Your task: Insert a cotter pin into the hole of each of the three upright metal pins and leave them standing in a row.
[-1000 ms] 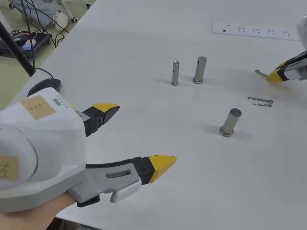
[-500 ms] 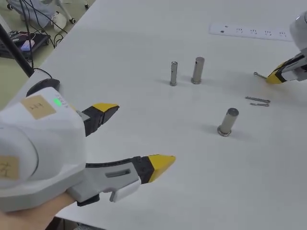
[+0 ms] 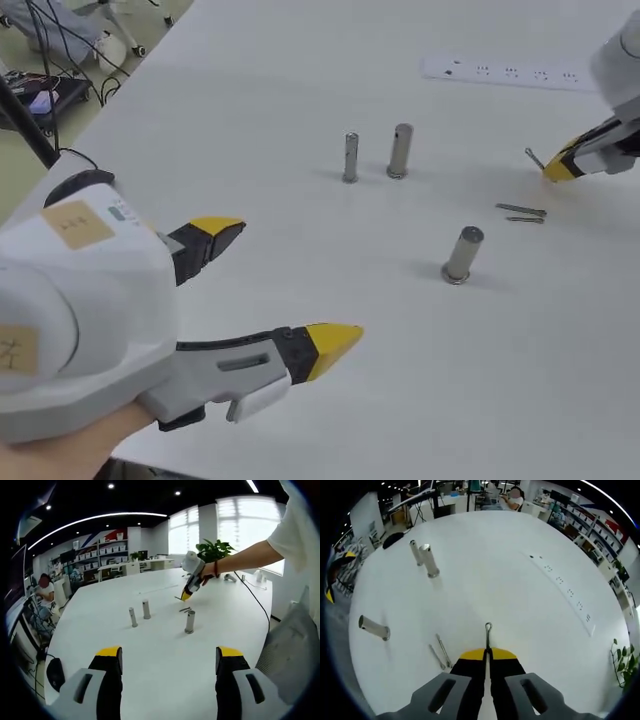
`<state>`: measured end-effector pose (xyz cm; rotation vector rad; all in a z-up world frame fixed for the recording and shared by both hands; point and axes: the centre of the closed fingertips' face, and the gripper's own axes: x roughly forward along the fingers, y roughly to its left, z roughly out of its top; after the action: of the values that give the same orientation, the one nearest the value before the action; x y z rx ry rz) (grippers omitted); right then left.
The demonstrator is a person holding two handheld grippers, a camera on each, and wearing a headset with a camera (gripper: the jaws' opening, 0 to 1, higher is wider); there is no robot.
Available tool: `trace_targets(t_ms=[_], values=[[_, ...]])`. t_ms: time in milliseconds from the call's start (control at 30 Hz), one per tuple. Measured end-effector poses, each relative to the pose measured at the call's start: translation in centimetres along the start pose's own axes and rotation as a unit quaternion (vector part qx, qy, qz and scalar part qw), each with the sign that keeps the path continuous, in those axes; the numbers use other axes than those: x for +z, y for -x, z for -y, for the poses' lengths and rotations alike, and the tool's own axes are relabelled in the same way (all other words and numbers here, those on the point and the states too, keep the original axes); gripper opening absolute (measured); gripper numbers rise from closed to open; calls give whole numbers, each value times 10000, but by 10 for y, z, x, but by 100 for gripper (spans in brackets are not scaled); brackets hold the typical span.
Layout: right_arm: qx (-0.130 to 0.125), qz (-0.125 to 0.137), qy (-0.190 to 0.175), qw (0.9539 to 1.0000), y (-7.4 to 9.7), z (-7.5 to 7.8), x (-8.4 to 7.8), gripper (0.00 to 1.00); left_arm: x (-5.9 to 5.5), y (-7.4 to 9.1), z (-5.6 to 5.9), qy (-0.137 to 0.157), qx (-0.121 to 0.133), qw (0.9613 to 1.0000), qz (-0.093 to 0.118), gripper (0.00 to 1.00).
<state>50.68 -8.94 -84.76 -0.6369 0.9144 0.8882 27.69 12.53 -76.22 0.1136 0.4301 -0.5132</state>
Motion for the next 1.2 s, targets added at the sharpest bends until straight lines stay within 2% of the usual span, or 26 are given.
trace_targets(t_ms=[233,367,533,767,833,967,1200], values=[[116,-74,-503,9986,6,-10,-5,2,2,2,3,-15,-25,10000,46,76],[161,-287,-832,9960,8,-16,-14,2,3,2,4,-37,-38,10000,57,76],[250,-569,-1250,9902,2,-13,-24,2,5,3,4,-50,-51,9999,102,76],[270,-835,-1512,9846,-1,-13,-35,2,6,4,6,-74,-66,9999,114,76],[292,-928,-1606,9822,1,-18,-37,2,6,4,6,-70,-61,9999,114,76],[313,-1010,-1644,9807,3,-24,-39,2,7,5,6,-80,-65,9999,113,76],[395,-1043,-2051,9724,4,-31,-41,3,7,5,7,-99,-71,9998,126,76]])
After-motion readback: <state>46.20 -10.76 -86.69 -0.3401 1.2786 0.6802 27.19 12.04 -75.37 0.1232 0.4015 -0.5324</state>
